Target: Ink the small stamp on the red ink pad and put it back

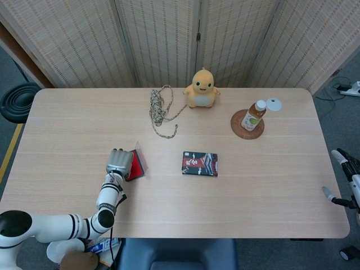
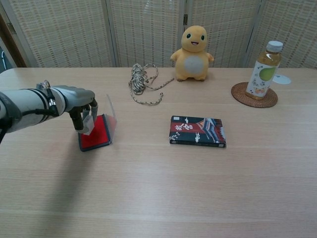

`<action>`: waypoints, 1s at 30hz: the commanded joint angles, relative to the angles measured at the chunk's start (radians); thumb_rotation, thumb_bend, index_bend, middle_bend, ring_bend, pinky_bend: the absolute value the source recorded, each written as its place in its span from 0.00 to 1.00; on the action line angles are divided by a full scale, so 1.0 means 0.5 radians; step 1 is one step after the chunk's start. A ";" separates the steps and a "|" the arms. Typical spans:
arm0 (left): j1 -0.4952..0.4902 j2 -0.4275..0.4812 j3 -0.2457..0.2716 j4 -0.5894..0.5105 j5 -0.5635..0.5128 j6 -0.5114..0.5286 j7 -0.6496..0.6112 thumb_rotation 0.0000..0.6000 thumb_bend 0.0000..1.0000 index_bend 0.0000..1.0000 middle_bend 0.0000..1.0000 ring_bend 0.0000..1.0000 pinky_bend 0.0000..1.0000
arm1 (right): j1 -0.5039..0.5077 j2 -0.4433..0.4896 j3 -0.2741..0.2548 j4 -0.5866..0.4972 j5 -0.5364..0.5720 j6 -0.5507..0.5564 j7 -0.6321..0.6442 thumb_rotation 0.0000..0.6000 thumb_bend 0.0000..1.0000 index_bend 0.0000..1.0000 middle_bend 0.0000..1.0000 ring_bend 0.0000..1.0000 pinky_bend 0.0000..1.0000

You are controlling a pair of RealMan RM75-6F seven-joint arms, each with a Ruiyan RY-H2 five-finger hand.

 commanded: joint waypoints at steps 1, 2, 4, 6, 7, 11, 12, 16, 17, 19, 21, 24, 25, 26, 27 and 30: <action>0.001 -0.001 0.001 -0.005 0.007 0.011 -0.005 1.00 0.34 0.52 0.48 0.23 0.24 | -0.002 0.001 0.000 0.001 -0.001 0.004 0.002 1.00 0.30 0.00 0.00 0.00 0.00; 0.001 -0.001 0.001 -0.012 0.012 0.022 -0.006 1.00 0.34 0.52 0.48 0.23 0.24 | -0.003 0.001 -0.001 0.002 -0.003 0.007 0.004 1.00 0.30 0.00 0.00 0.00 0.00; 0.000 0.003 0.000 -0.032 0.023 0.045 -0.005 1.00 0.34 0.52 0.48 0.23 0.24 | -0.004 0.002 -0.001 0.004 -0.003 0.011 0.007 1.00 0.30 0.00 0.00 0.00 0.00; 0.000 0.012 0.000 -0.060 0.031 0.073 0.000 1.00 0.34 0.52 0.48 0.23 0.24 | -0.005 0.002 -0.001 0.005 -0.004 0.014 0.009 1.00 0.30 0.00 0.00 0.00 0.00; 0.001 0.022 -0.001 -0.084 0.035 0.092 0.004 1.00 0.34 0.52 0.48 0.23 0.24 | -0.005 0.002 -0.001 0.007 -0.004 0.016 0.009 1.00 0.30 0.00 0.00 0.00 0.00; 0.012 0.067 0.001 -0.178 0.040 0.157 0.016 1.00 0.34 0.52 0.48 0.23 0.24 | -0.006 -0.002 -0.001 0.008 -0.004 0.017 -0.002 1.00 0.30 0.00 0.00 0.00 0.00; 0.016 0.079 0.004 -0.202 0.044 0.171 0.017 1.00 0.34 0.52 0.48 0.23 0.24 | -0.005 -0.003 -0.001 0.007 -0.004 0.017 -0.007 1.00 0.30 0.00 0.00 0.00 0.00; 0.063 0.160 0.031 -0.330 0.079 0.245 -0.003 1.00 0.34 0.52 0.48 0.23 0.24 | -0.004 -0.010 -0.002 -0.002 0.001 0.014 -0.042 1.00 0.30 0.00 0.00 0.00 0.00; 0.079 0.181 0.038 -0.360 0.095 0.259 -0.020 1.00 0.34 0.52 0.48 0.23 0.24 | -0.003 -0.012 -0.002 -0.005 0.003 0.012 -0.052 1.00 0.30 0.00 0.00 0.00 0.00; 0.119 0.225 0.059 -0.415 0.139 0.285 -0.060 1.00 0.34 0.52 0.48 0.23 0.24 | -0.003 -0.015 -0.002 -0.013 0.005 0.012 -0.074 1.00 0.30 0.00 0.00 0.00 0.00; 0.168 0.276 0.090 -0.473 0.182 0.319 -0.101 1.00 0.34 0.52 0.48 0.23 0.24 | -0.001 -0.021 -0.004 -0.024 0.003 0.009 -0.105 1.00 0.30 0.00 0.00 0.00 0.00; 0.234 0.335 0.123 -0.527 0.240 0.355 -0.165 1.00 0.34 0.52 0.48 0.23 0.24 | 0.005 -0.030 -0.007 -0.042 0.004 -0.002 -0.154 1.00 0.30 0.00 0.00 0.00 0.00; 0.258 0.355 0.136 -0.540 0.261 0.361 -0.191 1.00 0.34 0.52 0.48 0.23 0.24 | 0.008 -0.033 -0.008 -0.050 0.005 -0.008 -0.173 1.00 0.30 0.00 0.00 0.00 0.00; 0.276 0.368 0.146 -0.546 0.278 0.361 -0.210 1.00 0.34 0.52 0.48 0.23 0.24 | 0.009 -0.035 -0.010 -0.055 0.004 -0.010 -0.185 1.00 0.30 0.00 0.00 0.00 0.00; 0.293 0.380 0.154 -0.549 0.295 0.359 -0.230 1.00 0.34 0.52 0.48 0.23 0.24 | 0.010 -0.037 -0.010 -0.058 0.004 -0.012 -0.198 1.00 0.30 0.00 0.00 0.00 0.00; 0.347 0.406 0.182 -0.541 0.355 0.340 -0.298 1.00 0.34 0.52 0.48 0.23 0.24 | 0.012 -0.044 -0.011 -0.071 0.011 -0.017 -0.239 1.00 0.30 0.00 0.00 0.00 0.00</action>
